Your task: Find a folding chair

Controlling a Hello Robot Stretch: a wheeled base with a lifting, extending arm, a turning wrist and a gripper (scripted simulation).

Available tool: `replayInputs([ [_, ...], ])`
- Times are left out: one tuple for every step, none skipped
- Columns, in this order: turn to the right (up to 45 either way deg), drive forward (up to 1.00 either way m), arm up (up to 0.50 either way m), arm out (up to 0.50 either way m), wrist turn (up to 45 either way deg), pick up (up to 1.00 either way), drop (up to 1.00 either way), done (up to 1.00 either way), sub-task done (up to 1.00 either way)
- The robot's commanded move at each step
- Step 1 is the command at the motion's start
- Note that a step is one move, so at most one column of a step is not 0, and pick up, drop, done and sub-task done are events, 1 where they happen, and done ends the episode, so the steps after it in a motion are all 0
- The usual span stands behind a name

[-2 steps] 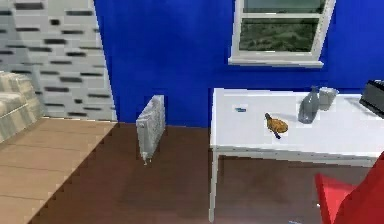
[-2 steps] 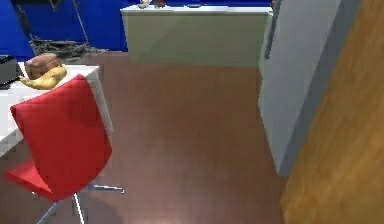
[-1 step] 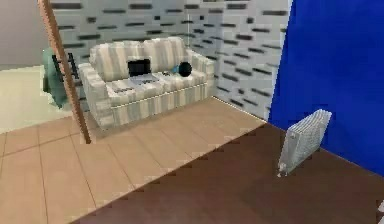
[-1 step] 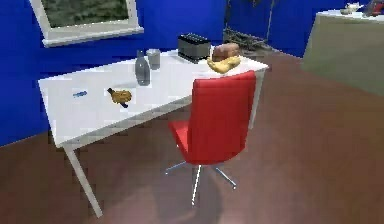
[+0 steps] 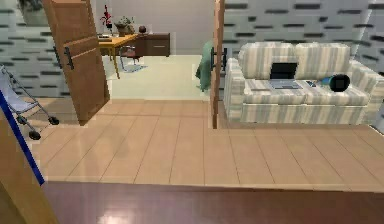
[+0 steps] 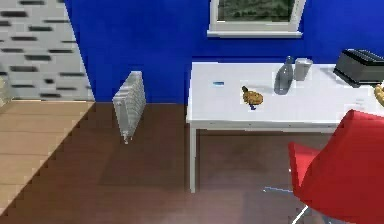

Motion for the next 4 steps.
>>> replayInputs([
  [0.0, 0.80, 0.00, 0.00, 0.0, 0.00, 0.00, 0.00, 0.00],
  [-45.0, 0.00, 0.00, 0.00, 0.0, 0.00, 0.00, 0.00, 0.00],
  [-15.0, 0.00, 0.00, 0.00, 0.0, 0.00, 0.00, 0.00, 0.00],
  [0.0, 0.15, 0.00, 0.00, 0.0, 0.00, 0.00, 0.00, 0.00],
])
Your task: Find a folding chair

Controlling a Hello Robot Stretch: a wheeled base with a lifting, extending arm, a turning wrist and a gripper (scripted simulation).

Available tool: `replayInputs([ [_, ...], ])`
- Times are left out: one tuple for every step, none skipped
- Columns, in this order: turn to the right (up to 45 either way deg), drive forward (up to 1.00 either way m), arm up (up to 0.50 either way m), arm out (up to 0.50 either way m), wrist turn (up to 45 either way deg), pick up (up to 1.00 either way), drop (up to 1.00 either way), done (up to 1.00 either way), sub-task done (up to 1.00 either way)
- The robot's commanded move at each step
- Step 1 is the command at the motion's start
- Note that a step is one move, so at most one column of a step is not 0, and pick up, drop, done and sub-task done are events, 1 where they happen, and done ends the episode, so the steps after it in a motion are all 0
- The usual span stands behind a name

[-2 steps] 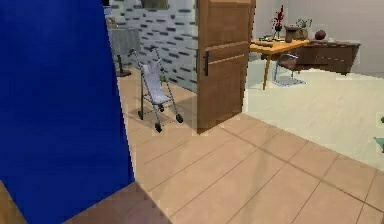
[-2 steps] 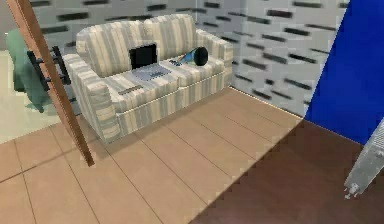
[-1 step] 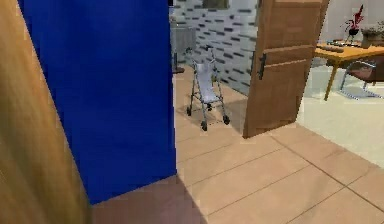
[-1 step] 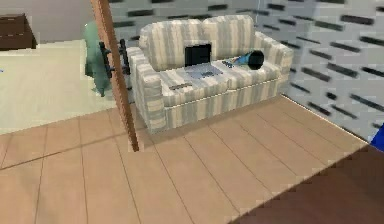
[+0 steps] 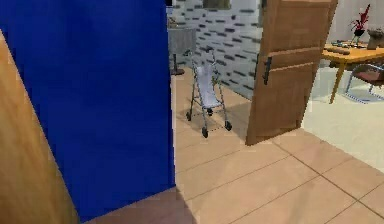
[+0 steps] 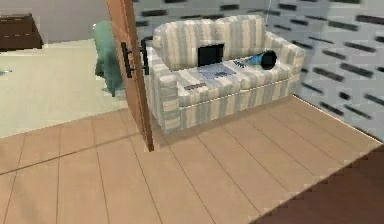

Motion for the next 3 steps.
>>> replayInputs([
  [39.0, 0.00, 0.00, 0.00, 0.0, 0.00, 0.00, 0.00, 0.00],
  [0.0, 1.00, 0.00, 0.00, 0.0, 0.00, 0.00, 0.00, 0.00],
  [0.0, 1.00, 0.00, 0.00, 0.0, 0.00, 0.00, 0.00, 0.00],
])
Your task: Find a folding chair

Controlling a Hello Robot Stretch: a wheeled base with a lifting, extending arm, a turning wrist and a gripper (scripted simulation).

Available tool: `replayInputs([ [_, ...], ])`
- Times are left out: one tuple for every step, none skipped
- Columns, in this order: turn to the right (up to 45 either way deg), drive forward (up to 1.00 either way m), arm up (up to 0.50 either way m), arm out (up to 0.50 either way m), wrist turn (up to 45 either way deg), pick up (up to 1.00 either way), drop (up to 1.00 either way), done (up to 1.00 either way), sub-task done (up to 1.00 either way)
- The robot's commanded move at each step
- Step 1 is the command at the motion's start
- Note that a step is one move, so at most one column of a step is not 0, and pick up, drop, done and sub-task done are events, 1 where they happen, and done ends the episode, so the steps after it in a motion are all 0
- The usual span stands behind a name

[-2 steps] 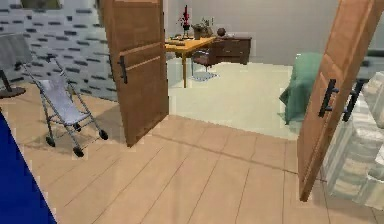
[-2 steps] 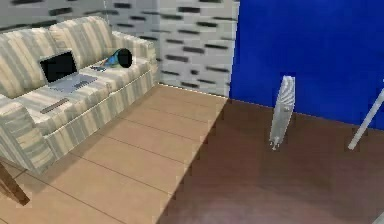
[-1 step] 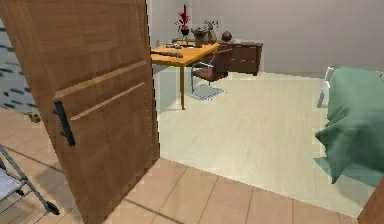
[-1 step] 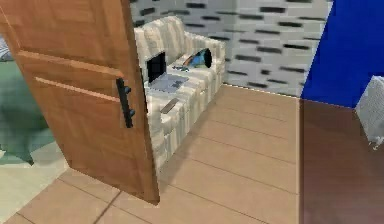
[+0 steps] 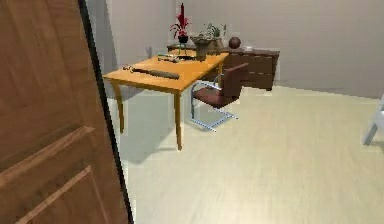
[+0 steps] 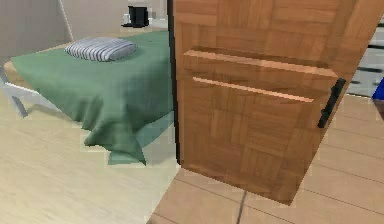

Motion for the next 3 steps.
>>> replayInputs([
  [3.0, 0.00, 0.00, 0.00, 0.0, 0.00, 0.00, 0.00, 0.00],
  [45.0, 0.00, 0.00, 0.00, 0.0, 0.00, 0.00, 0.00, 0.00],
  [45.0, 0.00, 0.00, 0.00, 0.0, 0.00, 0.00, 0.00, 0.00],
])
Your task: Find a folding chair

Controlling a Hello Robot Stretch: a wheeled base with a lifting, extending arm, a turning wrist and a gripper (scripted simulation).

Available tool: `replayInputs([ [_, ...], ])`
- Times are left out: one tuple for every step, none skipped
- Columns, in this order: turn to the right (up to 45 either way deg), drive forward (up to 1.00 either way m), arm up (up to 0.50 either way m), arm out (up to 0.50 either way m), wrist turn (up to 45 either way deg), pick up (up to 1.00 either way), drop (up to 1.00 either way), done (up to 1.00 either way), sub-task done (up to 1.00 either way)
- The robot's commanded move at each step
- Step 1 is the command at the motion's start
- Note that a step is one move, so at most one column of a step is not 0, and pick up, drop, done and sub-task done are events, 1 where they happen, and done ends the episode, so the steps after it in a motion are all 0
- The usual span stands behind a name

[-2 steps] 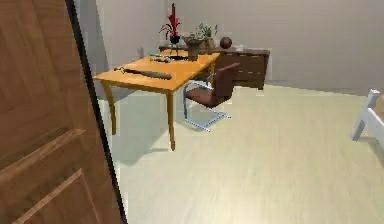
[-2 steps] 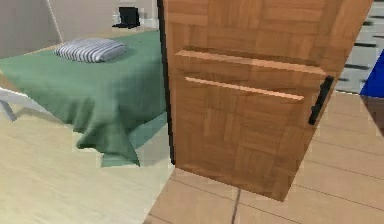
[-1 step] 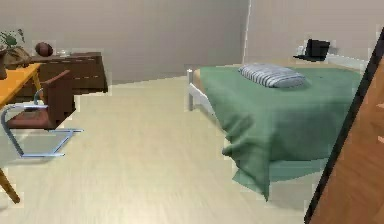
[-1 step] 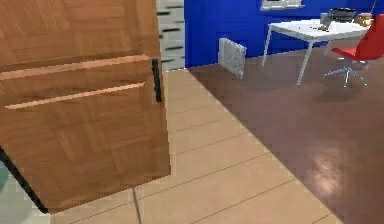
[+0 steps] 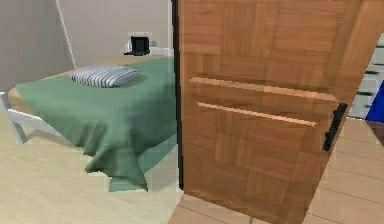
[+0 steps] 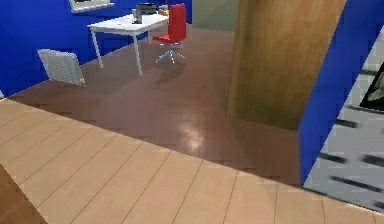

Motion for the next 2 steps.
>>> replayInputs([
  [9.0, 0.00, 0.00, 0.00, 0.0, 0.00, 0.00, 0.00, 0.00],
  [0.0, 0.05, 0.00, 0.00, 0.0, 0.00, 0.00, 0.00, 0.00],
])
